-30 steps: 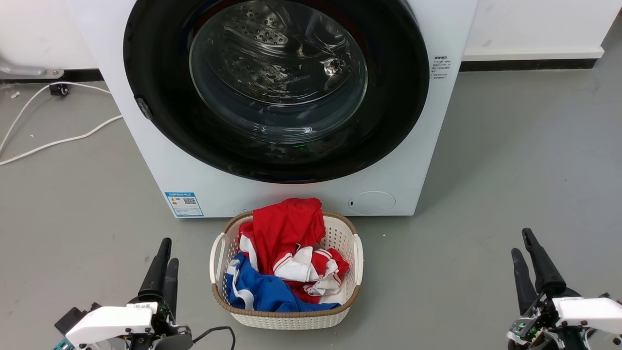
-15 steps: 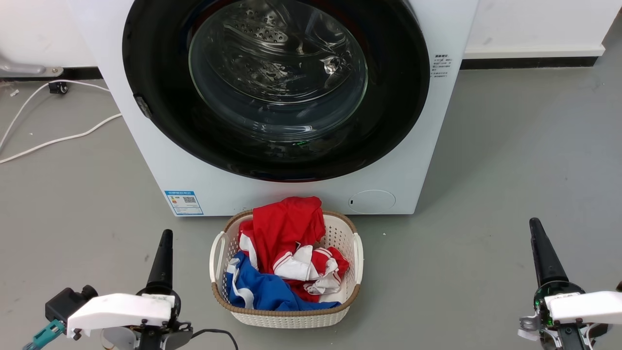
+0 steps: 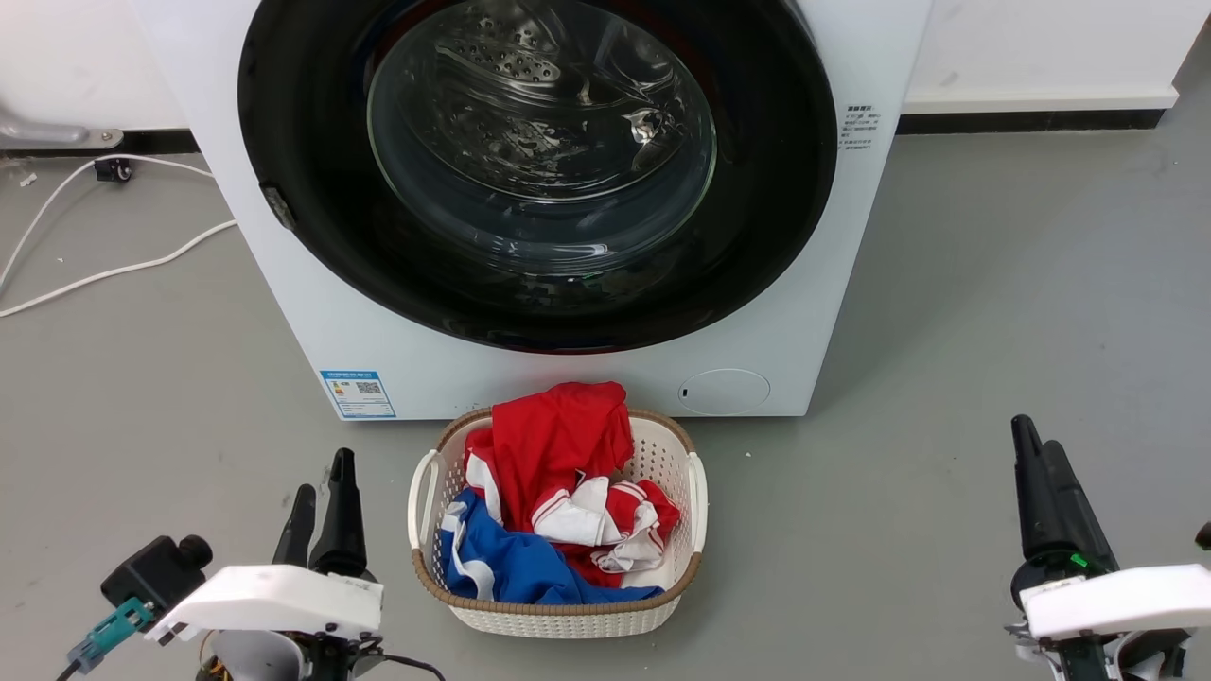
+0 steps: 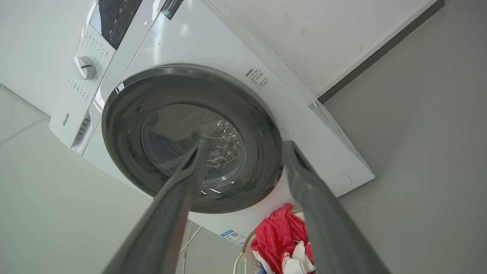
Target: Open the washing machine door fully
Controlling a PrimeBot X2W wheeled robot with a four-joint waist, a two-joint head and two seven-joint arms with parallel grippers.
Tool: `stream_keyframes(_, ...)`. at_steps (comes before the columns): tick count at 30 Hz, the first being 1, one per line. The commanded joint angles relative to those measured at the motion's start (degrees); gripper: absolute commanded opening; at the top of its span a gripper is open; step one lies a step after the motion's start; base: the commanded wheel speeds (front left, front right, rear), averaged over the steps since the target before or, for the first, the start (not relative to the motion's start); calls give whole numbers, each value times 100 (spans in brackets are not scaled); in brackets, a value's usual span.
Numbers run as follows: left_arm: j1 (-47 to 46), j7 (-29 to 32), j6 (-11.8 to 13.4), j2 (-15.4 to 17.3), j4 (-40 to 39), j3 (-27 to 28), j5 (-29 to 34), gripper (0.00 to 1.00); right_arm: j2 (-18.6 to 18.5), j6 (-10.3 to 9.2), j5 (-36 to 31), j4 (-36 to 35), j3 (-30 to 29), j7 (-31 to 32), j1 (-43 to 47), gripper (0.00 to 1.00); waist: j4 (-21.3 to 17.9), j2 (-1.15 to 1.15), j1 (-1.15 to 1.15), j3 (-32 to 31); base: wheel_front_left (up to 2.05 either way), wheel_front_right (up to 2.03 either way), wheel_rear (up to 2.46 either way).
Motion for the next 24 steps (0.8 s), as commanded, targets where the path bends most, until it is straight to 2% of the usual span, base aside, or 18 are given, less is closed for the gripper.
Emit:
stream_keyframes(1,-30,-66,70,78,-137,-72,237,100,-20,9,-293,-157,37,-61,-11,100,1,0,0,0,0,0,0)
stream_keyframes(11,40,-263,353,250,-272,-438,982,100,-20,10,-1250,-330,149,-256,136,100,1,0,0,-10,0,0,0)
stream_keyframes(24,188,-518,437,356,-455,-723,1826,100,-20,11,-2264,-591,174,-514,348,100,21,0,0,-14,0,0,0)
